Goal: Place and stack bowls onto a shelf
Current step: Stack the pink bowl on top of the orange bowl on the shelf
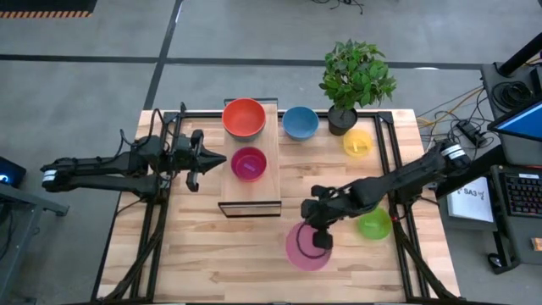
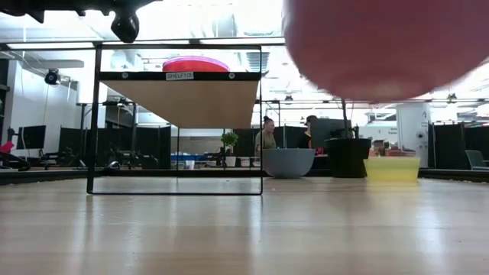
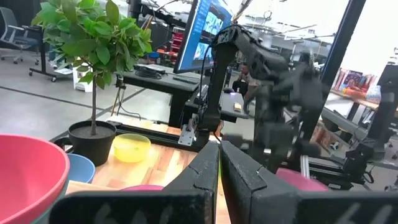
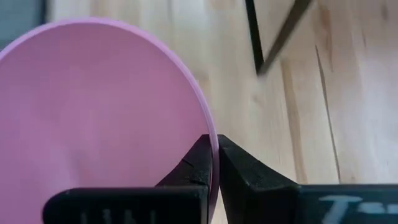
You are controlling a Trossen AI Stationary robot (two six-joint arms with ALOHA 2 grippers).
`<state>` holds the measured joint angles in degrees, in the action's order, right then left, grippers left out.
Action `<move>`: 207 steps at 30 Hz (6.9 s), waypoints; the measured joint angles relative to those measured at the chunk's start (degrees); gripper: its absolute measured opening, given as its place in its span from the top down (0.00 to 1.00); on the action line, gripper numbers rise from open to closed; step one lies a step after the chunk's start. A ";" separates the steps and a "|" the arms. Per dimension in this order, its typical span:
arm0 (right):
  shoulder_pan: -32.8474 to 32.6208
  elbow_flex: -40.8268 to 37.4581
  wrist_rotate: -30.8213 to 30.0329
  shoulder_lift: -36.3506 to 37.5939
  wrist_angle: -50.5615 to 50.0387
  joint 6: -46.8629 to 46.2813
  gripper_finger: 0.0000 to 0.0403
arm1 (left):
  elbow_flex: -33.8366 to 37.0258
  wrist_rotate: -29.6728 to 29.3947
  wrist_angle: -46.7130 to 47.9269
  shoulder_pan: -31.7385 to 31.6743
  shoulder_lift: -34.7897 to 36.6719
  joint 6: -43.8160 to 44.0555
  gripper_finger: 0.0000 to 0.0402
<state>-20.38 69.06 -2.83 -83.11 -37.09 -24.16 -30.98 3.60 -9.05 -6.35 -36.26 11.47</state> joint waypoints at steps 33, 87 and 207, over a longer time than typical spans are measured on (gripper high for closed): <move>30.14 26.38 -16.72 -4.92 12.58 21.33 0.98 | 0.06 -10.61 -7.39 -0.02 0.15 -9.90 1.00; 40.57 60.09 5.09 -22.62 -6.33 25.35 0.75 | -12.13 -22.58 5.77 -0.39 -11.27 -21.69 1.00; 18.73 -15.51 7.01 22.29 27.10 13.67 0.91 | -69.90 -4.37 66.95 -34.42 -51.88 -23.40 0.72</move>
<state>-1.65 53.55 4.18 -60.82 -9.99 -10.49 -100.89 -0.78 57.90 -40.77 -88.15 -11.93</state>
